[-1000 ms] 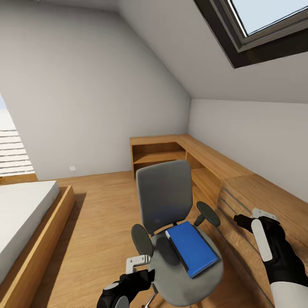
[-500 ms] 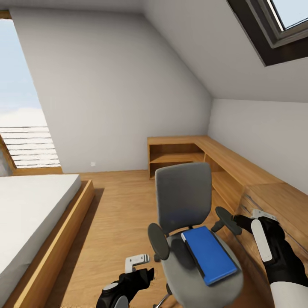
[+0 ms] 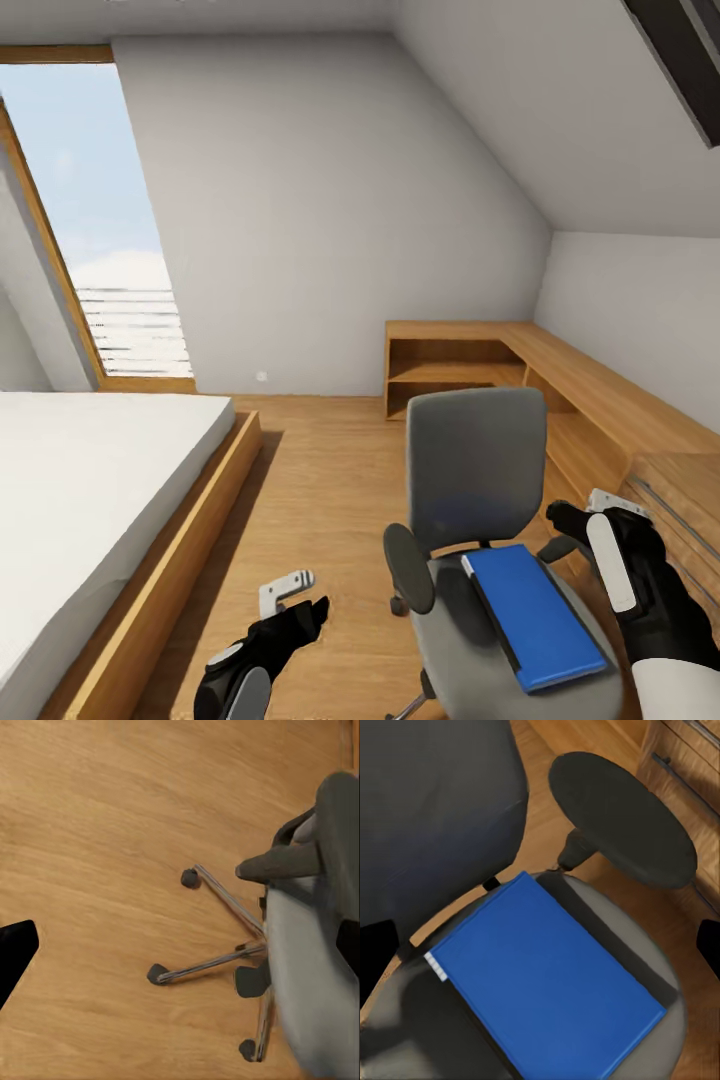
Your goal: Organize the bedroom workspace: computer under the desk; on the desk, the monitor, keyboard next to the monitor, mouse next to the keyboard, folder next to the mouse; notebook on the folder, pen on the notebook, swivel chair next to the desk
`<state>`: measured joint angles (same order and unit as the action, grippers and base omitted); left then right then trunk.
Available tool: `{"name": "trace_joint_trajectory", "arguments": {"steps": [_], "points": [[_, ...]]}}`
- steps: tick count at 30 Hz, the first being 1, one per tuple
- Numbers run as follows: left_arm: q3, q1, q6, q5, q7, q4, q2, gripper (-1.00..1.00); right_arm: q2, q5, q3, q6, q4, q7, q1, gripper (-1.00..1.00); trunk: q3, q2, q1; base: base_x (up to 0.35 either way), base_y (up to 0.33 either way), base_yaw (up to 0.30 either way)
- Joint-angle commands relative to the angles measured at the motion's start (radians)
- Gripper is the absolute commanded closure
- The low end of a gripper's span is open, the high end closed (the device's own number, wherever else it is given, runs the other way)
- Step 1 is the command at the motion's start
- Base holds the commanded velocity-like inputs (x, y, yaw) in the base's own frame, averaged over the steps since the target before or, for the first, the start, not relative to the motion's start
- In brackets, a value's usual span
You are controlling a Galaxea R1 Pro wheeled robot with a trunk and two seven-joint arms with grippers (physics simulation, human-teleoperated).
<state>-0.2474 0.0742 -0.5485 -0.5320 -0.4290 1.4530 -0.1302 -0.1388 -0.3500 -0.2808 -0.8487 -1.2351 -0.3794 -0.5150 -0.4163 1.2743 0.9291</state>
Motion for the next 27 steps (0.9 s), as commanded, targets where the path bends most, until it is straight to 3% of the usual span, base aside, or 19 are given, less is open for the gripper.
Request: {"name": "trace_joint_trajectory", "arguments": {"steps": [1, 5, 13, 25, 27], "points": [[0.030, 0.001, -0.002, -0.011, -0.008, 0.010, -0.001, -1.00, -0.001, -0.011, 0.000, -0.003, -0.001, -0.009, 0.000, -1.00, -0.001, 0.001, 0.000, 0.000, 0.000, 0.253], [0.089, 0.001, -0.003, -0.011, -0.006, 0.037, -0.001, -1.00, -0.002, -0.012, -0.001, -0.003, -0.001, -0.007, 0.000, -1.00, -0.005, 0.008, 0.004, 0.000, 0.000, 0.145], [0.134, 0.001, -0.004, -0.010, -0.008, 0.101, 0.000, -1.00, -0.007, -0.014, -0.005, 0.001, 0.000, 0.002, 0.000, -1.00, -0.030, 0.064, 0.035, 0.000, 0.000, 0.023], [0.191, 0.001, -0.009, -0.011, -0.008, 0.109, 0.001, -1.00, -0.009, -0.013, -0.033, 0.002, 0.000, 0.002, 0.000, -1.00, -0.068, 0.148, 0.081, 0.000, 0.000, 0.001], [0.232, 0.001, -0.011, -0.024, -0.008, 0.108, 0.000, -1.00, -0.009, -0.012, -0.034, 0.002, 0.000, 0.002, 0.000, -1.00, -0.074, 0.162, 0.088, 0.000, 0.000, 0.000]]}}
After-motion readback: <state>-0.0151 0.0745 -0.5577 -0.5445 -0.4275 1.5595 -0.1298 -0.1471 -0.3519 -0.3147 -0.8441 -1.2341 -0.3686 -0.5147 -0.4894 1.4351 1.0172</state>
